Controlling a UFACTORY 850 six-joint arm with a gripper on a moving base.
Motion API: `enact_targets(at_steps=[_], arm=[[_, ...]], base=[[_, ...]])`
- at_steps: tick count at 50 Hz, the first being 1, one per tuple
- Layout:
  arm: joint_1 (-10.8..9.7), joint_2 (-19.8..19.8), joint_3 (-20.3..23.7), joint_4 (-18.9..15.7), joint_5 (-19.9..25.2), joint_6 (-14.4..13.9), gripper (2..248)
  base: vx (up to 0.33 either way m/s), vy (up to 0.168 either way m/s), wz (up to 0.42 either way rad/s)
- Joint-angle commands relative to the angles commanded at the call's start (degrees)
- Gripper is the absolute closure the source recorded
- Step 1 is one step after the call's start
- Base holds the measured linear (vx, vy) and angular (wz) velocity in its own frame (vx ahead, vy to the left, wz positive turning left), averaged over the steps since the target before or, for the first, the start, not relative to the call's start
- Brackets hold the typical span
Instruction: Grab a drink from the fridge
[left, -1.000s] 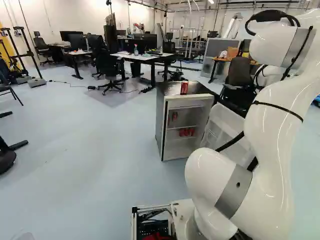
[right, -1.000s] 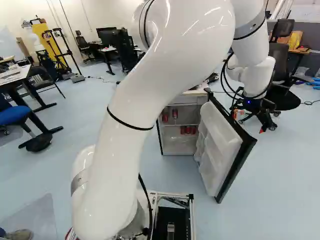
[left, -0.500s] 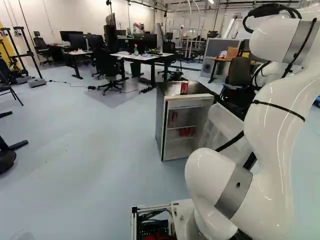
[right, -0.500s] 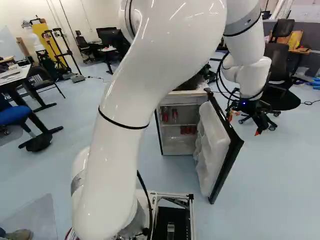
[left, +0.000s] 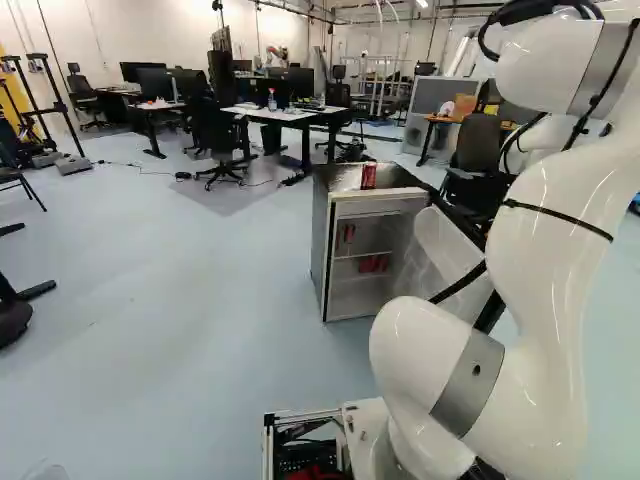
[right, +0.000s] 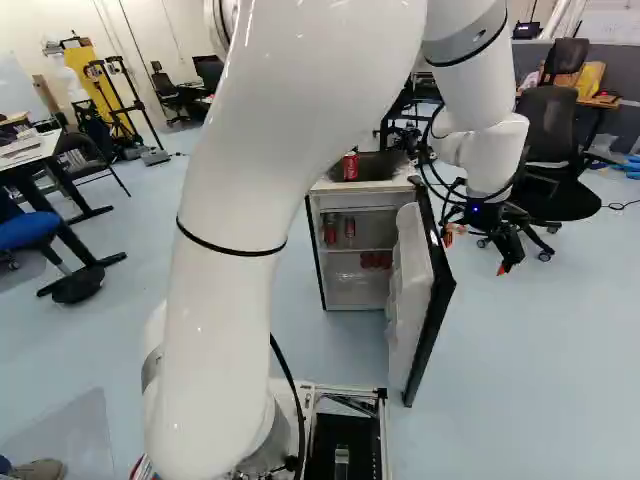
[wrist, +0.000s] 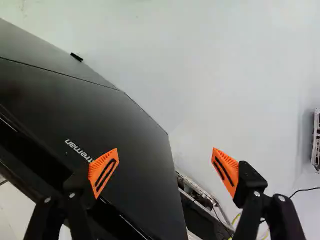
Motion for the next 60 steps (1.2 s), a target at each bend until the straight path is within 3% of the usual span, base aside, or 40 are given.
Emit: enact_targets(at_steps=[60], arm=[[4.34,8.98,12.43,-4.99,0.0,0.0,3]], base=[[0.0,0.0,0.0]])
